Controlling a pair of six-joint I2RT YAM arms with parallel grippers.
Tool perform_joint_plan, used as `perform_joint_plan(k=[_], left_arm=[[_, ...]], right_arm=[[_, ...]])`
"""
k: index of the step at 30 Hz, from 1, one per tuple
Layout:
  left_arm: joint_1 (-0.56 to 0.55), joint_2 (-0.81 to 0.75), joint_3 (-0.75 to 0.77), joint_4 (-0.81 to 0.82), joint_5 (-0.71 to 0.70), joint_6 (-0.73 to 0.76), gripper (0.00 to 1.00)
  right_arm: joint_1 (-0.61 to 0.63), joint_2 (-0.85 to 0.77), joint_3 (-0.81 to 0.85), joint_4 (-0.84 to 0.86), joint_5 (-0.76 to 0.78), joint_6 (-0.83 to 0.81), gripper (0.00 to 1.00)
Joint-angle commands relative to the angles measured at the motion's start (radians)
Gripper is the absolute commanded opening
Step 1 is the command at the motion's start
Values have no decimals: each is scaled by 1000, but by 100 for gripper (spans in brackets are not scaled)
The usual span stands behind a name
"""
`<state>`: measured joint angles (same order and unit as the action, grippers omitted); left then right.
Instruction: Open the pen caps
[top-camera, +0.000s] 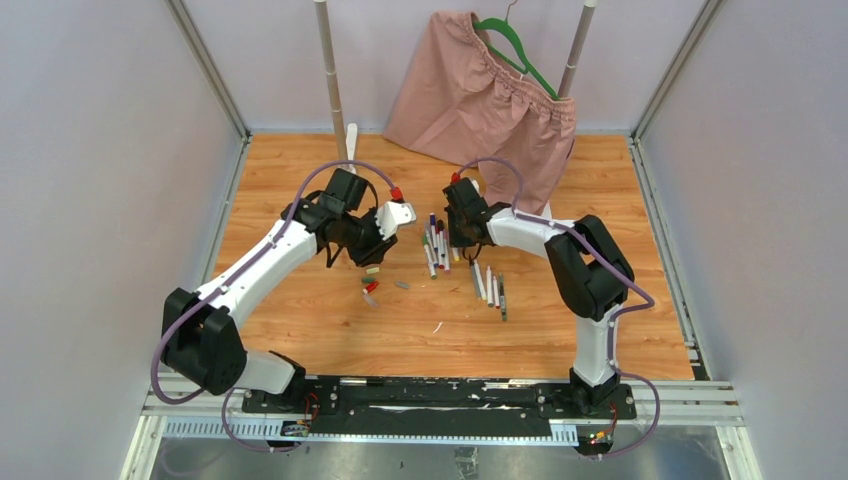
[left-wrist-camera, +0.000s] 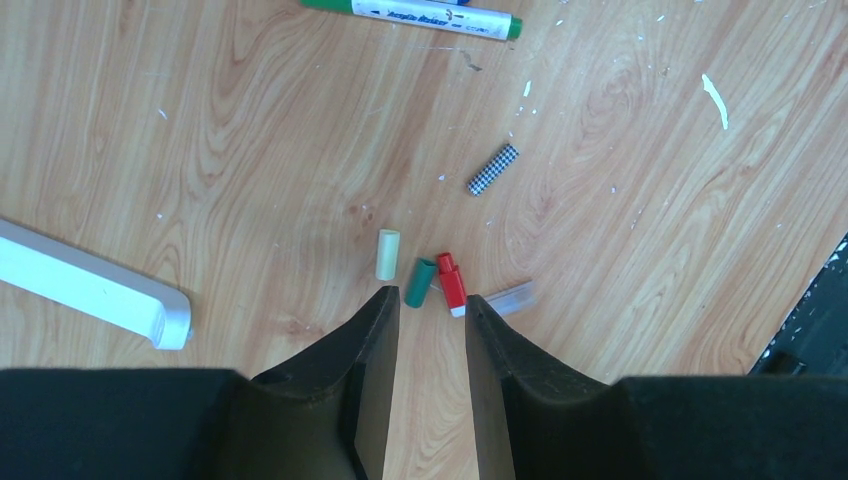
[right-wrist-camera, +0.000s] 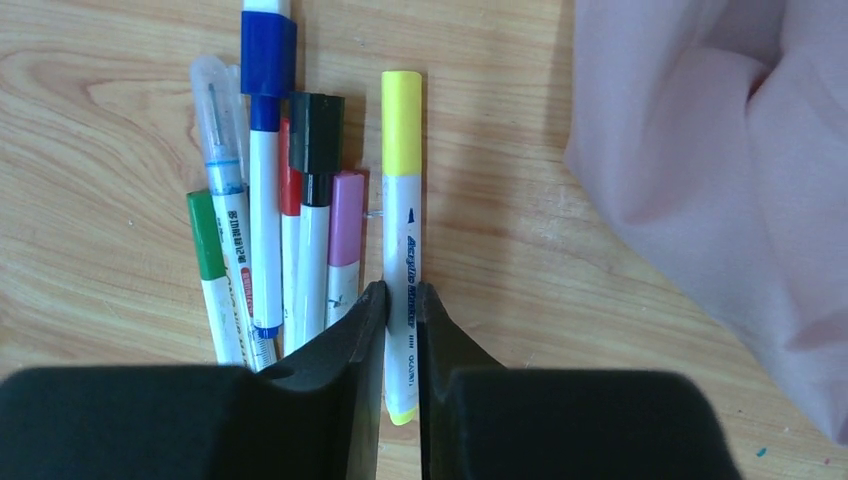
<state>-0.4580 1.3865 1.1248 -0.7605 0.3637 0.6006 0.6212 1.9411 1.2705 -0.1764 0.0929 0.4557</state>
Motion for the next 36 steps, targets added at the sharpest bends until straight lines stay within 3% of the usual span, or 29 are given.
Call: perform_joint_plan(k=[1, 4, 16, 21, 27, 34, 36], left_arm=[[5, -18, 32, -28, 16, 23, 36], [6, -25, 60, -82, 17, 49, 36], [5, -124, 121, -183, -4, 241, 48], [4, -146, 149, -185, 8, 251, 50], [4, -174, 116, -188, -10, 211, 55], [4, -184, 80, -186, -38, 209, 65], [4, -183, 83, -185, -39, 206, 77]], right_arm=[[-7, -9, -5, -64, 78, -37, 11], [-20, -69, -8, -67, 29, -60, 0], [-60, -302, -36, -108, -368, -118, 0], [-59, -258, -17, -127, -159, -56, 8], [-40, -111, 79, -201, 15, -71, 32], [-25, -16, 108, -203, 42, -89, 34], [-18, 5, 119, -202, 42, -89, 35]])
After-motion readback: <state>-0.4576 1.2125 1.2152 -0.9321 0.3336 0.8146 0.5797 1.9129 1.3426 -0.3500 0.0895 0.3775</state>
